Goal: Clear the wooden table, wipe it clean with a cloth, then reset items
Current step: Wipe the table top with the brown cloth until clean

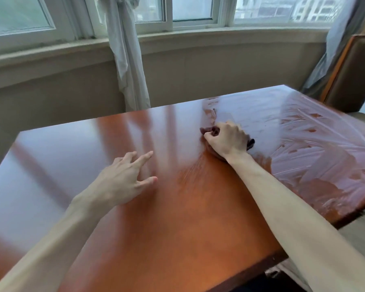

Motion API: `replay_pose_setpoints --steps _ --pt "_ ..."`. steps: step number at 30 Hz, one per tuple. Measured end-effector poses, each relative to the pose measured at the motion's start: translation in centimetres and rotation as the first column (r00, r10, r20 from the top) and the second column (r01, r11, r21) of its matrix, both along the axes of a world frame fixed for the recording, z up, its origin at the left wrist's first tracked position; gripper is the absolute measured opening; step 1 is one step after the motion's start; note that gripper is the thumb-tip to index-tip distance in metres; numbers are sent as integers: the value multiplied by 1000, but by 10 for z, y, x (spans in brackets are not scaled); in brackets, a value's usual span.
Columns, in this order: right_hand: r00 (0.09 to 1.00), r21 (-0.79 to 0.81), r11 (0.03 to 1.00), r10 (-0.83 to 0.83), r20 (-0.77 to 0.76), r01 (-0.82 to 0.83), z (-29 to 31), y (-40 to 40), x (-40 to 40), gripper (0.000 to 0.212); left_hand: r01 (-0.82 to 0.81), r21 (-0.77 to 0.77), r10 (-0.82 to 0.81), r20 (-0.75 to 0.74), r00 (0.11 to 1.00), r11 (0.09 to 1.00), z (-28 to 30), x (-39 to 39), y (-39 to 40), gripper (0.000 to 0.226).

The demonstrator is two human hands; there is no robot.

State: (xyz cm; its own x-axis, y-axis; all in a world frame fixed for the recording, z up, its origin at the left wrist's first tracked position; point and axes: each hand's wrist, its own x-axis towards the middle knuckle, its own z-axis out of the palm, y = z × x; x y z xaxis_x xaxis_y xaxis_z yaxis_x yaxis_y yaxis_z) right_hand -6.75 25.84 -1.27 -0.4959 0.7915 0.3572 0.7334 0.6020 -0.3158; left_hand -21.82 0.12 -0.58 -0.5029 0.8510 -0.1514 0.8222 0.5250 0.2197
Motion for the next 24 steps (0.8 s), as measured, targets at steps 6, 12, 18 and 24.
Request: replay_pose_setpoints --steps 6,12,18,24 --pt "902 109 896 432 22 -431 -20 -77 39 26 -1 242 24 -93 995 970 -10 -7 102 55" --pt "971 109 965 236 39 -239 -23 58 -56 35 -65 182 91 -139 986 981 -38 -68 188 58" --pt "986 70 984 164 22 -165 -24 185 -169 34 -129 221 155 -105 982 967 -64 -79 201 62" --pt "989 20 989 145 40 -146 -18 191 -175 33 -128 209 154 -114 981 969 -59 -77 200 65"
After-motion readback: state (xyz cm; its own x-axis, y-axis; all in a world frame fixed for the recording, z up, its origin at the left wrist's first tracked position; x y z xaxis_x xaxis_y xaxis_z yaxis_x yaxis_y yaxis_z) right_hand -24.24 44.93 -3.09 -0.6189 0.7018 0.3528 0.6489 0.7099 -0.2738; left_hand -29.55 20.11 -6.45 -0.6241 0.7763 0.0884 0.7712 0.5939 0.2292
